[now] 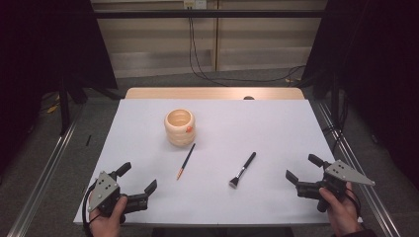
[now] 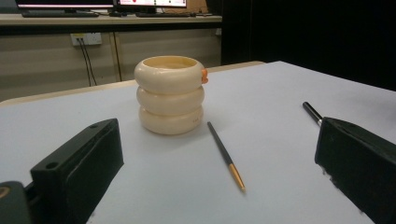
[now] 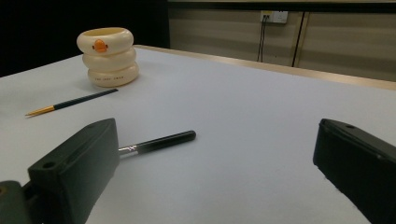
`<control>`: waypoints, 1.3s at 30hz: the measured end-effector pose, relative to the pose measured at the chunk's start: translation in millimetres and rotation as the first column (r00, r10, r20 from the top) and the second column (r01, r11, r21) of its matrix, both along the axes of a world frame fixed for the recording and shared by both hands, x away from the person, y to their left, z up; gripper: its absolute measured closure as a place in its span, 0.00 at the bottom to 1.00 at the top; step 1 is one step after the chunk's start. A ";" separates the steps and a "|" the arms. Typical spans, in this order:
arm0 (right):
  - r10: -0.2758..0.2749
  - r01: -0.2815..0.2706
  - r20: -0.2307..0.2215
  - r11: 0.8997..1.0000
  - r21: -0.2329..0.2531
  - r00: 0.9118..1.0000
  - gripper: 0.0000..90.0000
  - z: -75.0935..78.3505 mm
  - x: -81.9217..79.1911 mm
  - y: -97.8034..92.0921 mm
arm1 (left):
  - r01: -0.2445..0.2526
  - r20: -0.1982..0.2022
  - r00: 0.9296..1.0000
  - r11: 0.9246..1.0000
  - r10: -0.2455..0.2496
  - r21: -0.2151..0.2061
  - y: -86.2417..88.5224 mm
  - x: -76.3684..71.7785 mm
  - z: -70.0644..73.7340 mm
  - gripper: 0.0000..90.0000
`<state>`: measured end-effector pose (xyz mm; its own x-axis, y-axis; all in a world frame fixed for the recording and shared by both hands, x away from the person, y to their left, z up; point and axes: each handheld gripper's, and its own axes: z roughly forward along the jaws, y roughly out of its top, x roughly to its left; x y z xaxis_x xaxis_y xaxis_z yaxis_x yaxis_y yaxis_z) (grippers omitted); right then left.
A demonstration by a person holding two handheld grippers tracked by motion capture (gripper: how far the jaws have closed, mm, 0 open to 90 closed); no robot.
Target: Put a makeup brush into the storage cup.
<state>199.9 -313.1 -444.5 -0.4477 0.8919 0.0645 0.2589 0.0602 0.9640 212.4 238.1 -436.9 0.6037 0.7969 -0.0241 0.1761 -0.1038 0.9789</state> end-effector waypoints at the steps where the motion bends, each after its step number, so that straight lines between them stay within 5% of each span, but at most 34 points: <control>1: 0.001 -0.001 0.002 1.000 0.000 1.000 0.00 0.0 0.3 0.1 | -0.001 -0.002 1.000 1.000 0.001 0.002 0.4 -0.1 0.0 0.01; 25: 0.011 -0.011 -0.009 1.000 -0.001 1.000 0.00 -0.9 3.0 0.9 | 0.032 -0.003 0.999 0.999 -0.032 -0.032 -7.3 2.8 2.2 0.01; 39: -0.005 0.005 -0.002 1.000 0.007 1.000 0.00 -1.0 1.1 -1.5 | 0.067 0.033 0.997 0.996 -0.065 -0.056 -27.6 22.4 18.4 0.00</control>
